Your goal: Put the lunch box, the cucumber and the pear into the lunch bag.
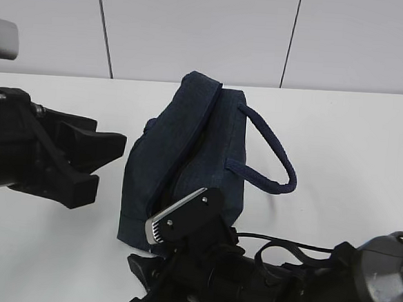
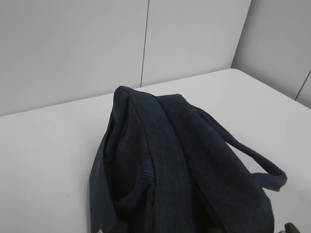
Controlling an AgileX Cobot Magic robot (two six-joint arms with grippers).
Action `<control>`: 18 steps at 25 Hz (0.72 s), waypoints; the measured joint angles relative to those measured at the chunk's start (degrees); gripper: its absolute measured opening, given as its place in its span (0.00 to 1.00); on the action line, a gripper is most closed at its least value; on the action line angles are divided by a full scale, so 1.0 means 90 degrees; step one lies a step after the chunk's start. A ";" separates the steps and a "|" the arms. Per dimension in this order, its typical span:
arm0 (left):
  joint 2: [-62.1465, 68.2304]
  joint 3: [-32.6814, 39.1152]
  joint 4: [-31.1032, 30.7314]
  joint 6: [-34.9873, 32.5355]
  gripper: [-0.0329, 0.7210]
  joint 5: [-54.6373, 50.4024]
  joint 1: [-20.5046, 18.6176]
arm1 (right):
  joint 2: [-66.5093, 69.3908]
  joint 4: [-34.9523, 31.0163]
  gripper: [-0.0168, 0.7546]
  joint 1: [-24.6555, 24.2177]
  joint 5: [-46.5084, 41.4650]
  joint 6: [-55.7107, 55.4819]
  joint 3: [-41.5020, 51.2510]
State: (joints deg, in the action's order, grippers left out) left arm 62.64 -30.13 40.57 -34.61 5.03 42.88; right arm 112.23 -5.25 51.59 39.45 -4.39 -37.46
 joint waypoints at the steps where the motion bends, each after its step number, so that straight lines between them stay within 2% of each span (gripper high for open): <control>1: 0.0000 0.0000 0.0000 0.0000 0.45 0.0000 0.0000 | 0.0000 0.0000 0.57 0.0000 0.0000 0.0000 0.0000; 6: 0.0000 0.0000 0.0000 0.0000 0.45 0.0000 0.0000 | 0.0015 0.0000 0.49 0.0000 -0.0004 0.0000 0.0000; 18: 0.0000 0.0000 0.0000 0.0000 0.45 0.0000 0.0000 | 0.0023 0.0065 0.48 0.0000 -0.0004 -0.0003 -0.0005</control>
State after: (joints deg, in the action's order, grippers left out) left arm 62.64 -30.13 40.57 -34.61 5.03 42.88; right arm 112.43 -4.66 51.59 39.41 -4.42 -37.50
